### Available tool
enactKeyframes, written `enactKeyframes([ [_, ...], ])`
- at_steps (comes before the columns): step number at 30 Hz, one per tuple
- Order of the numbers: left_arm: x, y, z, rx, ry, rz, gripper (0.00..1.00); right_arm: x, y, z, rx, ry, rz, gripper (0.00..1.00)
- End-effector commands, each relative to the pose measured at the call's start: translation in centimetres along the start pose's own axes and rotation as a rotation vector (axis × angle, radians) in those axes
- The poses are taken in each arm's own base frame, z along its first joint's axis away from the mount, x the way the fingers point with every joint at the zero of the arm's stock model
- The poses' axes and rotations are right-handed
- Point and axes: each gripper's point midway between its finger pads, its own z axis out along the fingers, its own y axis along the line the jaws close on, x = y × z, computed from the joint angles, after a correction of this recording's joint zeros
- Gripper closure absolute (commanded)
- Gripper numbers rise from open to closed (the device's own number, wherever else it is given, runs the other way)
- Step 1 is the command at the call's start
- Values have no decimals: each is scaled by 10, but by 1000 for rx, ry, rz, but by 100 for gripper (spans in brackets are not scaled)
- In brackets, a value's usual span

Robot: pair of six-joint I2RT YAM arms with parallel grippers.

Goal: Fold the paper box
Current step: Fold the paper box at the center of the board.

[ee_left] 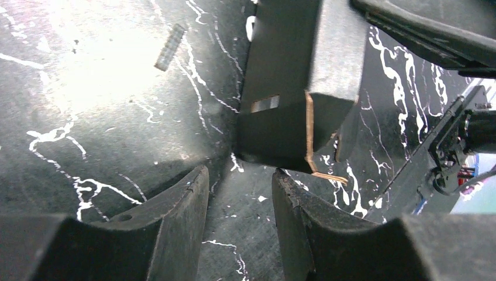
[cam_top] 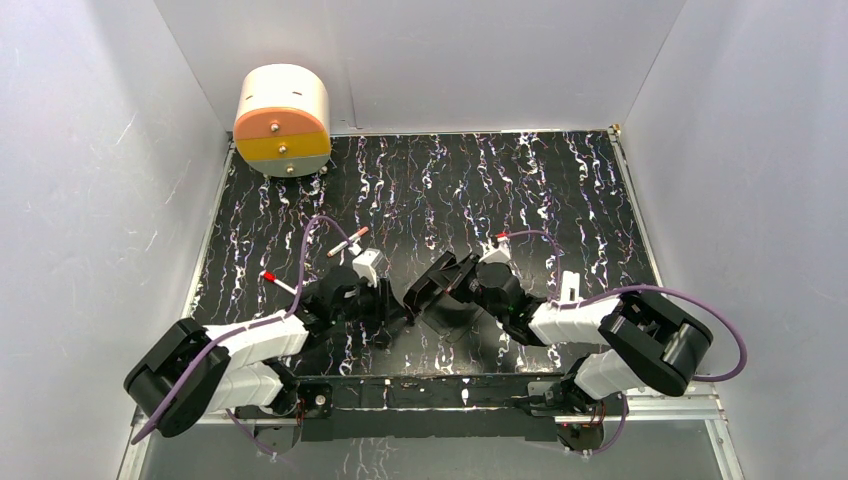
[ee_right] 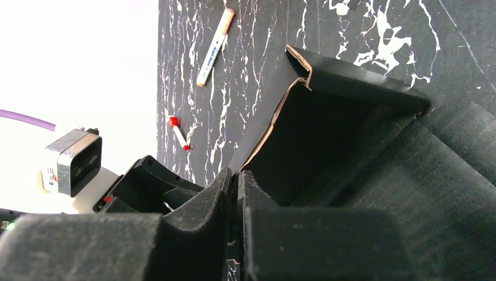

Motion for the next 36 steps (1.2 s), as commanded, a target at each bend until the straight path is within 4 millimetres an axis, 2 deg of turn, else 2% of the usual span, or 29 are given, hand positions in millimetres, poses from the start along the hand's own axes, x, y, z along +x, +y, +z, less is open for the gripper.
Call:
enactKeyframes([
  [1, -24, -27, 2, 91, -71, 57, 59, -8, 5, -2, -27, -37, 18, 88],
  [6, -28, -36, 6, 106, -94, 61, 60, -7, 2, -3, -20, -37, 24, 92],
  [10, -34, -43, 13, 96, -118, 65, 64, -7, -1, -4, -14, -42, 34, 93],
  [16, -42, -61, 17, 81, -167, 50, 77, -9, -6, -6, 1, -59, 57, 93],
  [20, -50, -67, 19, 38, -216, 12, 78, -12, -9, -7, 12, -78, 61, 92],
  [29, -60, -69, 26, -21, -222, 69, 77, -18, -6, -9, 17, -93, 16, 90],
  [33, -60, -55, 31, -110, -211, 65, 77, -14, -7, -10, 5, -77, 0, 87],
  [36, -59, -47, 29, -159, -198, 69, 74, -16, -8, -14, 8, -78, -53, 81],
])
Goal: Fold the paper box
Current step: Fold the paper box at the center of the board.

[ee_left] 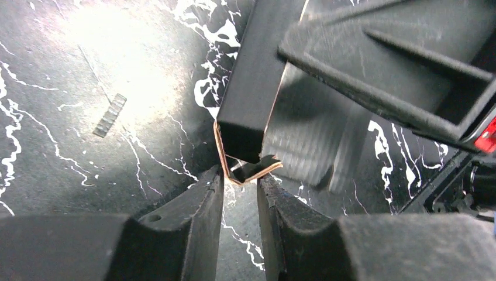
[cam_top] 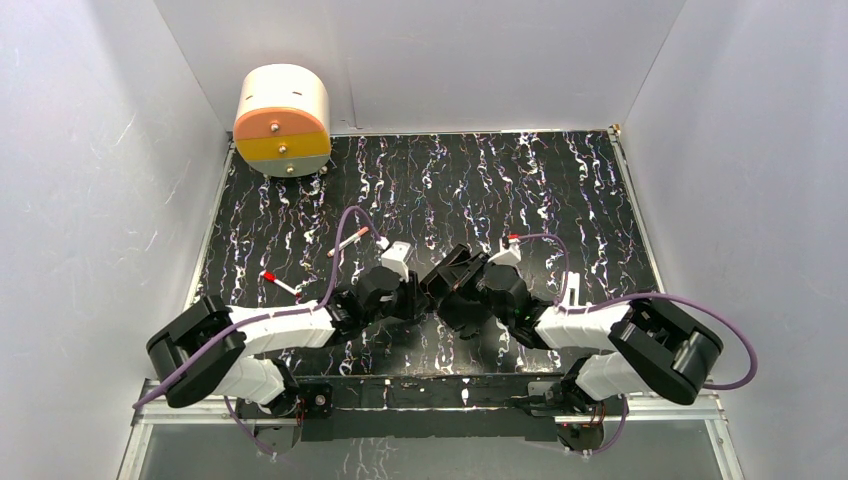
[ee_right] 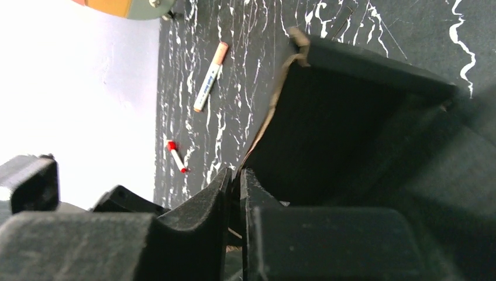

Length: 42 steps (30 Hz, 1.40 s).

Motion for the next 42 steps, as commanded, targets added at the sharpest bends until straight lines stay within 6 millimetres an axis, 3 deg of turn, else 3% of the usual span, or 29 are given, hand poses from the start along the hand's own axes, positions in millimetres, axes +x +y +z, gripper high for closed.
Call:
enactKeyframes([
  [1, -31, 4, 0, -73, -96, 4, 73, 4, -5, -9, -2, 28, -108, 77],
  [7, -31, 5, -1, -71, -100, 20, 71, -6, 3, -21, 1, 34, -251, 55],
  [11, -33, 1, 0, -67, -79, 27, 68, -17, 11, -35, 8, 55, -434, 45],
  [18, -35, 10, -6, -83, -51, -82, 53, -73, 34, -67, 66, -2, -886, 26],
  [22, -39, 17, -5, -76, -29, -181, 45, -94, 26, -73, 148, 6, -991, 22],
  [27, -51, 20, 5, -32, -23, -285, 40, -105, 16, -54, 128, 62, -1052, 20],
  [35, -57, 15, 33, 7, 36, -329, 42, -128, 9, -17, 8, 116, -1064, 20],
  [38, -51, 18, 42, -11, 72, -316, 47, -132, 10, -5, -32, 145, -1107, 20],
  [42, -47, 22, 47, -28, 99, -270, 71, -131, 12, 7, -81, 181, -1176, 20],
])
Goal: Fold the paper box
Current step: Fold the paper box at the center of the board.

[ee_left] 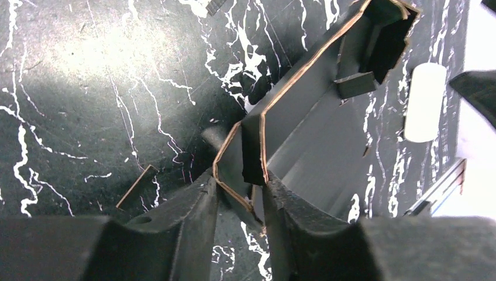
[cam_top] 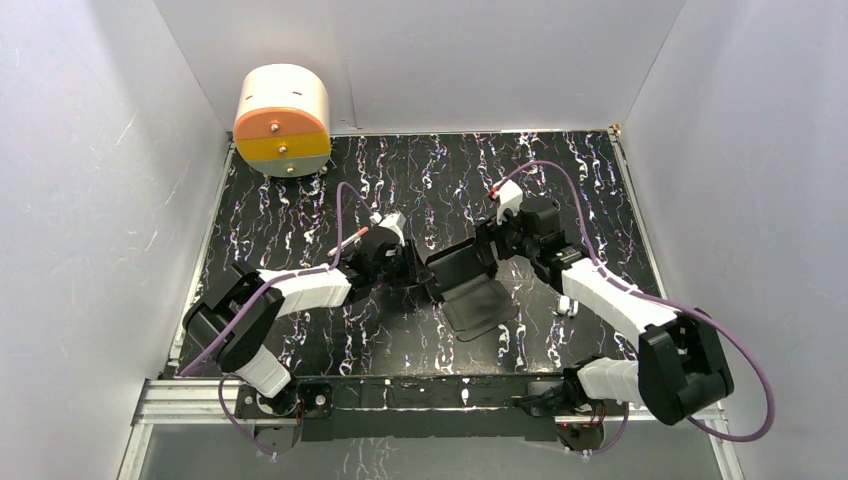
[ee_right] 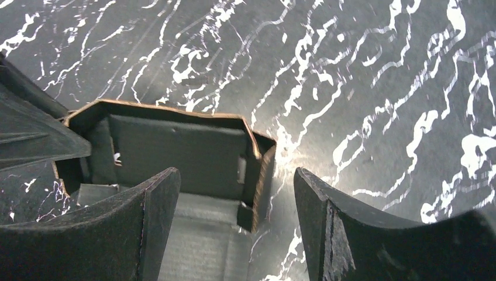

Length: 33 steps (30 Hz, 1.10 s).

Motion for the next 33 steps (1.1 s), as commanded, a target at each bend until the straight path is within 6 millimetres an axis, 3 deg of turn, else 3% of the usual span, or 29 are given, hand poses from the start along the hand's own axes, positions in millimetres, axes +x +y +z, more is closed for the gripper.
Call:
enactKeyframes([
  [1, -10, -6, 1, 5, 3, 67, 77, -53, 14, 8, -126, -136, -157, 21],
  [3, -16, -4, -1, -16, -13, 128, 88, -55, 18, 12, -162, -128, -192, 22],
  [8, -42, -11, -11, -27, -61, 358, 99, -58, 33, 14, -271, -102, -262, 25],
  [14, -67, -24, -15, -5, -102, 590, 100, -52, 45, 5, -351, -86, -323, 32],
  [20, -79, -31, -15, 30, -77, 693, 100, -39, 52, 3, -355, -72, -379, 38],
  [24, -76, -39, -16, 98, -51, 727, 100, -27, 53, 5, -296, -48, -425, 42],
  [27, -73, -34, -17, 98, -58, 757, 100, -26, 62, -1, -333, -64, -406, 43],
  [33, -65, -26, -28, 132, -102, 881, 100, -59, 73, -29, -338, -151, -245, 41],
])
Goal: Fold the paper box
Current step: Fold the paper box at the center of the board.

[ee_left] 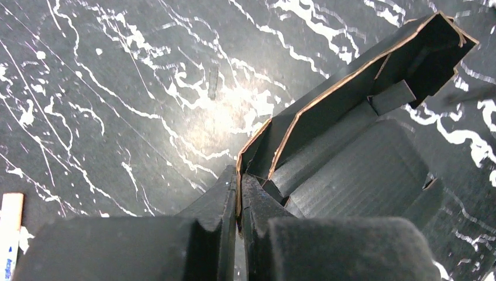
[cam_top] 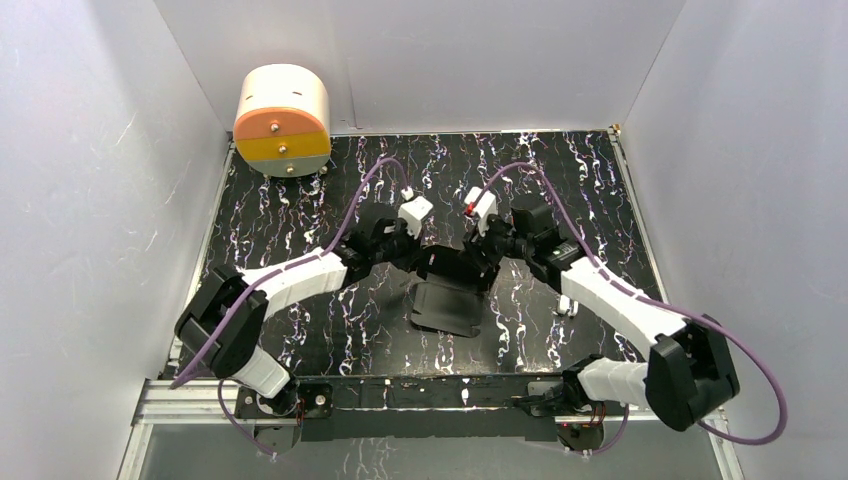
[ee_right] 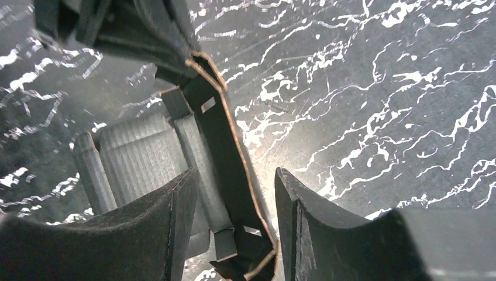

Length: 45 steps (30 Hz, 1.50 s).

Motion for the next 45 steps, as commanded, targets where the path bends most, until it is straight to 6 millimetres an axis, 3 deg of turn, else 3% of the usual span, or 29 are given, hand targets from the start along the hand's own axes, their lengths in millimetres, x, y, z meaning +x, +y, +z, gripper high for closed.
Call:
enactKeyframes([
  [1, -12, -7, -18, 53, -96, 136, 100, -49, 3, -21, 19, -145, 105, 41],
  [5, -13, -15, -25, 92, -148, 177, 100, -52, 1, -18, 19, -141, 250, 45],
  [10, -11, -20, -26, 121, -184, 214, 100, -36, -5, 1, 11, -83, 388, 51],
  [16, -7, -21, -22, 132, -213, 232, 100, -20, 11, 15, -78, -61, 455, 53],
  [30, 5, -23, -12, 150, -255, 236, 100, 34, 38, 26, -162, 53, 535, 59],
  [35, 15, -20, -5, 136, -240, 229, 100, 29, 41, 21, -163, 33, 532, 59],
  [40, 22, -18, -2, 134, -231, 231, 100, -2, 26, 1, -71, -48, 482, 56],
  [43, 22, -18, -2, 134, -232, 230, 100, -5, 17, -10, 13, -61, 441, 55],
  [45, 22, -16, -1, 120, -230, 230, 100, -3, 22, -15, 34, -50, 394, 54],
])
